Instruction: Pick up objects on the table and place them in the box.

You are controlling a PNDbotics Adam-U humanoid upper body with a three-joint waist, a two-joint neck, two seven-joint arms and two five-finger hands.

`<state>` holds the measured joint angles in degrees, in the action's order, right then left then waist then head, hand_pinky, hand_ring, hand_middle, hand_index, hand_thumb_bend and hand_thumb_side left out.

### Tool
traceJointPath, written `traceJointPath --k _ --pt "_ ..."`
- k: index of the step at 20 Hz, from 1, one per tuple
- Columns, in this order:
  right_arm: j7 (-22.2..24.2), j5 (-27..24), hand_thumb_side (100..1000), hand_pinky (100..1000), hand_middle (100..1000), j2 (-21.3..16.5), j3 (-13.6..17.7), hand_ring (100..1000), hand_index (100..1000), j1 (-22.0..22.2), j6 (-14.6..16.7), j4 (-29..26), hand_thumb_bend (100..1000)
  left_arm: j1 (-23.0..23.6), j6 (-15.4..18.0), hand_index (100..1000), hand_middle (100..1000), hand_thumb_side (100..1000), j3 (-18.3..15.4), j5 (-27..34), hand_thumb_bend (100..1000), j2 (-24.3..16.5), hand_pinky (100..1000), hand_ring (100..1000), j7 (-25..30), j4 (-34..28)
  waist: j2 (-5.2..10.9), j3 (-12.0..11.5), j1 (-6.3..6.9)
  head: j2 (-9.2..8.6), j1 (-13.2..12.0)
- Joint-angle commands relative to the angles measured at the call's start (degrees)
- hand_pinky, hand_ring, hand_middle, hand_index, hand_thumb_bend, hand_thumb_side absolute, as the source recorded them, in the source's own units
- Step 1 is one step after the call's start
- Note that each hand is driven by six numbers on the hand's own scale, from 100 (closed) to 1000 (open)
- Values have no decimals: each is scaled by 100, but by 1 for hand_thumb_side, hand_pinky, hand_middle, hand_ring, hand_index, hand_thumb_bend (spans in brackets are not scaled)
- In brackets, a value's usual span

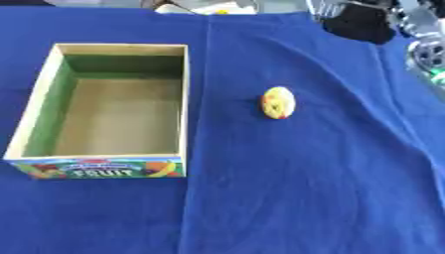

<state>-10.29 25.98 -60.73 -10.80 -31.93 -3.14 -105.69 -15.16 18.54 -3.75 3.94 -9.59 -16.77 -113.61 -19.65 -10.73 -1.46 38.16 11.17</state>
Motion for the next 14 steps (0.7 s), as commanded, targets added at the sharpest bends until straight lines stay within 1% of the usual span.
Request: traceJointPath --k 1,2,3,4,5,6,7,8,11,12,14 --pt "240 -135 620 839 763 -172 -317 780 909 -246 -26 320 100 -33 -2 751 827 1000 21 15 100 -121 566 834 35 -98 141 -13 -7 -23 38" --pt "313 -200 615 842 764 -147 -435 782 911 -311 -34 406 100 -33 -5 751 827 1000 25 17 100 -122 566 834 40 -98 140 -16 -11 -30 42" --pt "394 -262 592 857 773 -115 -566 795 928 -382 -40 480 100 -32 -7 751 828 1000 27 18 100 -123 565 834 45 -98 139 -19 -14 -37 46" --pt "472 -308 592 857 773 -84 -677 795 928 -444 -35 538 100 -30 -9 751 828 1000 27 19 100 -123 565 834 47 -98 138 -22 -15 -42 49" --pt "550 -326 585 870 788 -60 -767 809 956 -492 -12 583 100 -27 -12 751 828 1000 27 20 100 -122 565 835 49 -98 135 -26 -17 -48 48" --pt "629 -315 592 875 797 -39 -838 816 966 -529 28 624 100 -25 -14 751 828 1000 28 20 100 -121 565 835 51 -98 132 -30 -19 -54 46" --pt "709 -284 612 887 821 -17 -890 836 991 -558 77 667 100 -25 -17 750 828 1000 29 20 100 -119 565 835 53 -98 129 -33 -22 -58 44" --pt "790 -238 621 892 831 7 -929 843 998 -587 129 715 100 -26 -19 751 828 1000 31 21 100 -117 565 835 55 -98 127 -34 -24 -61 43" --pt "1021 -130 654 917 846 84 -1036 873 1000 -663 254 887 100 -26 -25 750 828 1000 40 23 100 -114 565 835 66 -98 126 -40 -28 -77 39" --pt "1100 -129 656 922 849 113 -1077 877 1000 -690 287 960 100 -26 -26 750 828 1000 40 25 100 -113 565 835 68 -98 127 -43 -29 -83 41" --pt "1260 -154 690 929 864 174 -1140 881 1000 -754 325 1120 100 -23 -30 750 829 1000 41 28 100 -111 565 835 71 -98 131 -48 -30 -93 43"
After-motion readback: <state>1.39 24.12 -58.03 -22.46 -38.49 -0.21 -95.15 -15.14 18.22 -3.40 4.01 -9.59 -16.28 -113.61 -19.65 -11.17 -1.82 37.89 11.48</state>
